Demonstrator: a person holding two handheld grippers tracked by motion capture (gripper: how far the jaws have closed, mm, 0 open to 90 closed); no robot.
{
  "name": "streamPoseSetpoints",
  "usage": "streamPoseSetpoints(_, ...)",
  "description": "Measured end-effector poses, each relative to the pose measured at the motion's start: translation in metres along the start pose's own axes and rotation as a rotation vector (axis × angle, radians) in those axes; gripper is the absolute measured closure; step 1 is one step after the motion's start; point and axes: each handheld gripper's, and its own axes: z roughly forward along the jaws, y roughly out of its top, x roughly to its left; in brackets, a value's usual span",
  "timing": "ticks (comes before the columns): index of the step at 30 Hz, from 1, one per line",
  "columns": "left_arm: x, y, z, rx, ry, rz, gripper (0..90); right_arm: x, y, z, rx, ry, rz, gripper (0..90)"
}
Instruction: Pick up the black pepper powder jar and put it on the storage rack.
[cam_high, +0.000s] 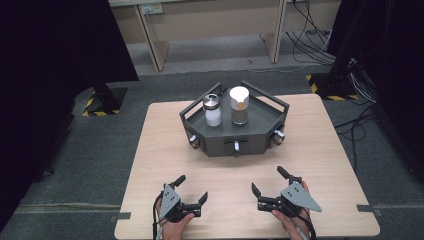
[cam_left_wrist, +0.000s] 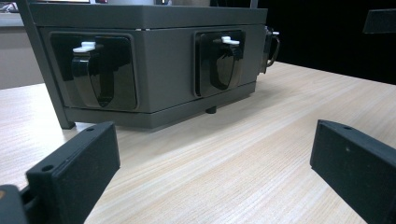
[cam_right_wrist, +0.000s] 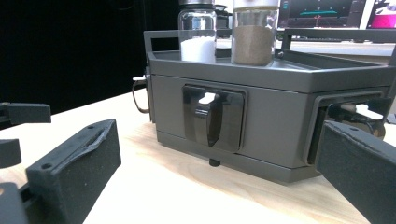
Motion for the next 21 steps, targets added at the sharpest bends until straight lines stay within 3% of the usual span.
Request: streamPoseSetpoints(21,-0.0002,-0.0003,-0.0002,-0.001,0.010,-0.001,1.0,-0.0016,-0.0029,-0.0013,-0.003,0.003,0.000,0.2)
